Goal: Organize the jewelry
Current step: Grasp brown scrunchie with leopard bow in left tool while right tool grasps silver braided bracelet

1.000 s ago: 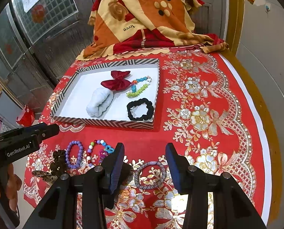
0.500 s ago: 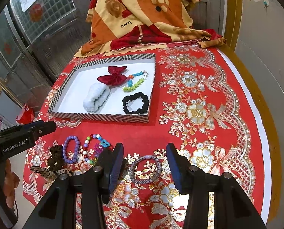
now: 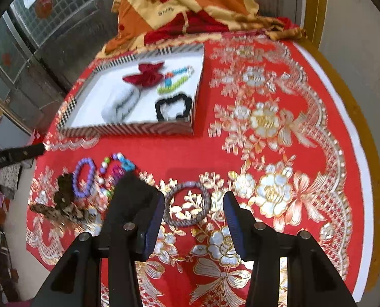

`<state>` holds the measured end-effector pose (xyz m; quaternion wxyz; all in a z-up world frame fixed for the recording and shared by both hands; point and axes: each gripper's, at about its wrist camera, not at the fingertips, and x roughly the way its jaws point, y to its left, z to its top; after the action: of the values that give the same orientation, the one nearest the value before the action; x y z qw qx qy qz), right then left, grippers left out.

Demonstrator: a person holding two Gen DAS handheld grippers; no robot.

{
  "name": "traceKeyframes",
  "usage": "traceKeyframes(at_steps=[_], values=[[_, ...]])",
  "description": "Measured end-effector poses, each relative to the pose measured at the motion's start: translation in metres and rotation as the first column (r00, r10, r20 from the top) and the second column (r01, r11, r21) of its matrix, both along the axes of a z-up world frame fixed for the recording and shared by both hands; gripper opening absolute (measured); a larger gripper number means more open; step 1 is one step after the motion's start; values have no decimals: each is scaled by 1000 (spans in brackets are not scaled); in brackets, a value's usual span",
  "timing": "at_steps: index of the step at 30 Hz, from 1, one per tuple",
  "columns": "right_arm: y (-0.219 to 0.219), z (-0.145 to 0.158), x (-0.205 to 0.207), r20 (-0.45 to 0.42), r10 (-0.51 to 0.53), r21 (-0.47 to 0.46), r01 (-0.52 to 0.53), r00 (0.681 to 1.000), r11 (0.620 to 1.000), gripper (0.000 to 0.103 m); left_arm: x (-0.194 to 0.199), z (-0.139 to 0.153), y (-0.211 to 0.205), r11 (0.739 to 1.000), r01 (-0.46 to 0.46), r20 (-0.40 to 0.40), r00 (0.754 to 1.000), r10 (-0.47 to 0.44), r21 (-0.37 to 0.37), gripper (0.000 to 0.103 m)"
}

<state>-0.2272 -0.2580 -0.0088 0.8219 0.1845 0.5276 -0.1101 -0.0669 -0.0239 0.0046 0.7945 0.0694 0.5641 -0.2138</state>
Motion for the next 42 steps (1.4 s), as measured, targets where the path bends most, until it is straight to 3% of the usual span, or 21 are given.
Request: traceKeyframes(at_steps=[5, 17, 23, 27, 29, 30, 31, 32, 35, 38, 42], values=[[1, -24, 4, -38, 8, 17, -7, 999, 1000, 45, 3, -16, 16, 1000, -20, -69, 997, 21, 6, 41], [-3, -42, 15, -72, 17, -7, -18, 997, 1000, 45, -6, -65, 27, 996, 18, -188, 982, -1, 88, 48], [-2, -49, 17, -77, 32, -34, -35, 997, 999, 44, -6, -74, 25, 994, 27, -191, 982, -5, 109, 48], [2, -54, 21, -79, 55, -61, -60, 995, 996, 37, -5, -77, 23, 993, 33, -182, 983, -12, 111, 48], [4, -54, 23, -81, 63, -83, -70, 995, 994, 32, -6, -78, 26, 995, 30, -182, 983, -11, 99, 41], [4, -54, 23, -78, 68, -86, -75, 995, 993, 24, -6, -79, 26, 995, 29, -183, 983, -11, 95, 35], [4, -54, 22, -77, 70, -93, -77, 995, 993, 17, -5, -81, 26, 995, 32, -188, 982, -13, 99, 20], [4, -54, 22, -77, 72, -108, -80, 994, 991, 14, -5, -83, 27, 994, 35, -194, 981, -13, 108, 16], [3, -54, 20, -72, 79, -111, -87, 994, 990, 6, -7, -84, 28, 993, 49, -175, 984, -30, 108, 11], [-3, -46, 16, -44, 68, -79, -71, 997, 994, 6, -9, -75, 34, 997, 36, -180, 983, -23, 68, 10], [-7, -22, 14, 6, 68, -93, -67, 998, 993, 6, -5, -45, 40, 999, 27, -125, 992, -23, 29, 10]])
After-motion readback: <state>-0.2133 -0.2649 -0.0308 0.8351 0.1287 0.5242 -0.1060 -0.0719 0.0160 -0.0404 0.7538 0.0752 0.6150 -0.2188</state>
